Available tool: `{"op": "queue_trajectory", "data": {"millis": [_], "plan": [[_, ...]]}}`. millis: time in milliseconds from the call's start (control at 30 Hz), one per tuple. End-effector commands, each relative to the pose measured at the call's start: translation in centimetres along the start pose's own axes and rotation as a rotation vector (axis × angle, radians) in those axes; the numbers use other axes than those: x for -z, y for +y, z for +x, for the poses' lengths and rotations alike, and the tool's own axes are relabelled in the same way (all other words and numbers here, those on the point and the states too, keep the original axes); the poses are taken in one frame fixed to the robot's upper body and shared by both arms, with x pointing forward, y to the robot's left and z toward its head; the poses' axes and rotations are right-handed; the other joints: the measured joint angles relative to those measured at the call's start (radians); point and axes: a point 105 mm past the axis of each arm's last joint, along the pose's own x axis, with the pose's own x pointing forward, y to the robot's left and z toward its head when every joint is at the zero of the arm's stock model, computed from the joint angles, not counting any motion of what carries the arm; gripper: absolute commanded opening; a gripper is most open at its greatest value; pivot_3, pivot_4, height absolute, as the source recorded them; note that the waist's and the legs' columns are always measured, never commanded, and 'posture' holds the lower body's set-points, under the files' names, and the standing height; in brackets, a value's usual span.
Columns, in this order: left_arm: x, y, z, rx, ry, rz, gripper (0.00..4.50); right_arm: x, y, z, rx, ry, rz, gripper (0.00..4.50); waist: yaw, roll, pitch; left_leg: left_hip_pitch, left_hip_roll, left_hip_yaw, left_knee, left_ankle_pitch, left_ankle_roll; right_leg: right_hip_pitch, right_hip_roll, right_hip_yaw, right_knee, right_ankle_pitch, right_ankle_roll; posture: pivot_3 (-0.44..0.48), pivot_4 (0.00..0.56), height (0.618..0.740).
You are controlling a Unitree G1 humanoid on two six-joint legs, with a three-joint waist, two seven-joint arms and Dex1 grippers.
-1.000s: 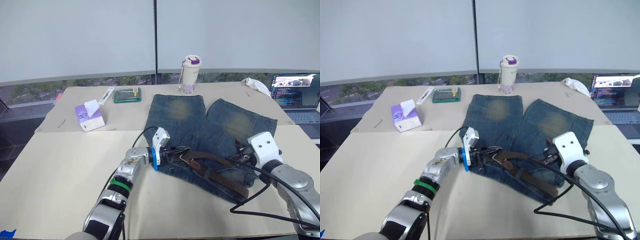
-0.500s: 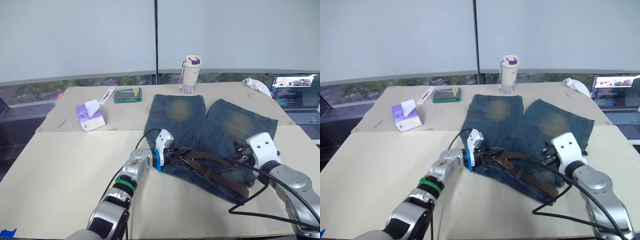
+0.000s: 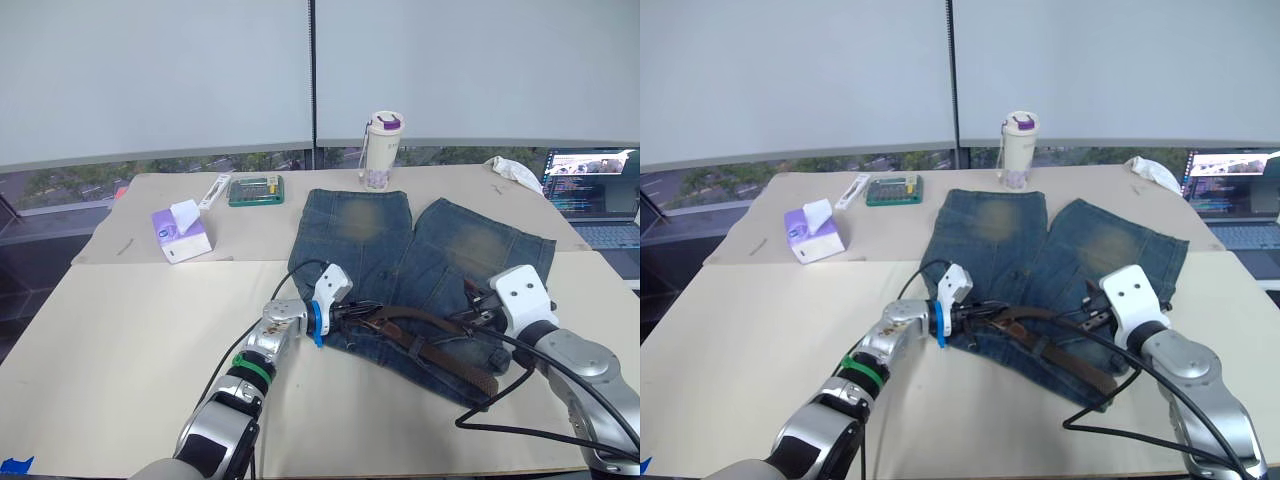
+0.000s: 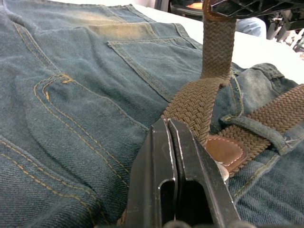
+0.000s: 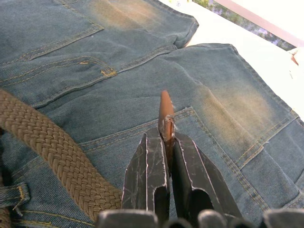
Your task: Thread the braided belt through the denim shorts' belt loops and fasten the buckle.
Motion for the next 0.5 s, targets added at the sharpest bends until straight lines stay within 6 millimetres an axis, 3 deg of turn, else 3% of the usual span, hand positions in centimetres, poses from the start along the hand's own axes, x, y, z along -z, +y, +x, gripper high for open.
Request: {"op": "queue_trajectory", "data": {"millis": [33, 500], "plan": [[1.9, 0.0, -0.3, 0.003, 0.109, -0.021, 0.05, -1.3, 0.0, -0.3, 0.012, -0.044, -0.021, 0.00, 0.000, 0.000, 0.000, 0.000, 0.000, 0.000, 0.000, 0.000, 0.000, 0.000, 0.000, 0.000, 0.000, 0.000, 0.000, 0.000, 0.150, 0.740], [4.7, -1.2, -1.6, 0.088, 0.289, -0.141, 0.05, -1.3, 0.0, -0.3, 0.010, -0.042, -0.027, 0.00, -0.002, 0.001, -0.004, 0.001, 0.000, 0.000, 0.000, 0.000, 0.000, 0.001, 0.001, 0.000, 0.000, 0.000, 0.000, 0.000, 0.150, 0.740]]}}
